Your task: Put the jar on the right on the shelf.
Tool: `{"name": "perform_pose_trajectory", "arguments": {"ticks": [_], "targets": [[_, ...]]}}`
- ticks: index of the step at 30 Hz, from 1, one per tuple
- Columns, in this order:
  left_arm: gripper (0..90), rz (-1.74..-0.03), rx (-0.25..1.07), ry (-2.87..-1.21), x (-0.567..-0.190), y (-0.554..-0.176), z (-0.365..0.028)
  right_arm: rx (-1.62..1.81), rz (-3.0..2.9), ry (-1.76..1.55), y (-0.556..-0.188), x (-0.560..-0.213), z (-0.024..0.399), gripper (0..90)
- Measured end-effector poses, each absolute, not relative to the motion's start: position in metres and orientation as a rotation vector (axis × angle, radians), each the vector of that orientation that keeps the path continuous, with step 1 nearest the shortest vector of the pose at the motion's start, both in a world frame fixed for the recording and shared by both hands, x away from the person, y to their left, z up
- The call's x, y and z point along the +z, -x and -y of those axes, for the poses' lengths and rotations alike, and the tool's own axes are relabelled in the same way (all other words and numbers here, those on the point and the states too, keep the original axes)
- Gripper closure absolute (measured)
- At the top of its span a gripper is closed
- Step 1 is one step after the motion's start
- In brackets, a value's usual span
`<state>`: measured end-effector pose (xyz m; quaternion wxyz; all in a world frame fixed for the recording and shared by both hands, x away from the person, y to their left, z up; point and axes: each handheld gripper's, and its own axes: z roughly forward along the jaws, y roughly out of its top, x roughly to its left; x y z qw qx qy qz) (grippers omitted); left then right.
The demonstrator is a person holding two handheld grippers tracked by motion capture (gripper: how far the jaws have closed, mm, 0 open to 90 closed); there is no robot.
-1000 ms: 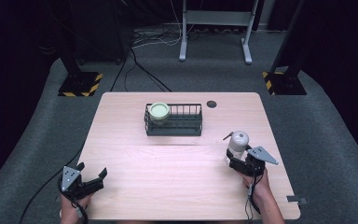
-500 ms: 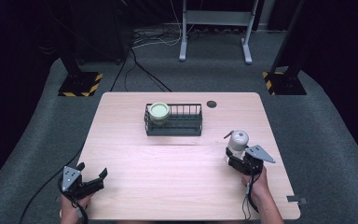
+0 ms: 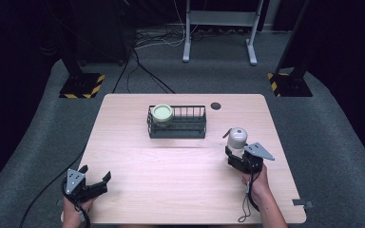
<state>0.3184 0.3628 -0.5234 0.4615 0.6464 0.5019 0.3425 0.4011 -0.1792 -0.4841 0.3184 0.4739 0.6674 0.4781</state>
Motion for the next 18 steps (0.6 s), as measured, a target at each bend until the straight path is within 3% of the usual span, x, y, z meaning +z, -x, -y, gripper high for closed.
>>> {"name": "perform_pose_trajectory", "arguments": {"ticks": [18], "targets": [[3.8, -1.237, 0.834, -1.57, -0.523, -0.318, -0.365, 1.284, -1.773, -1.203, -0.422, -0.459, 0.145, 29.0]]}}
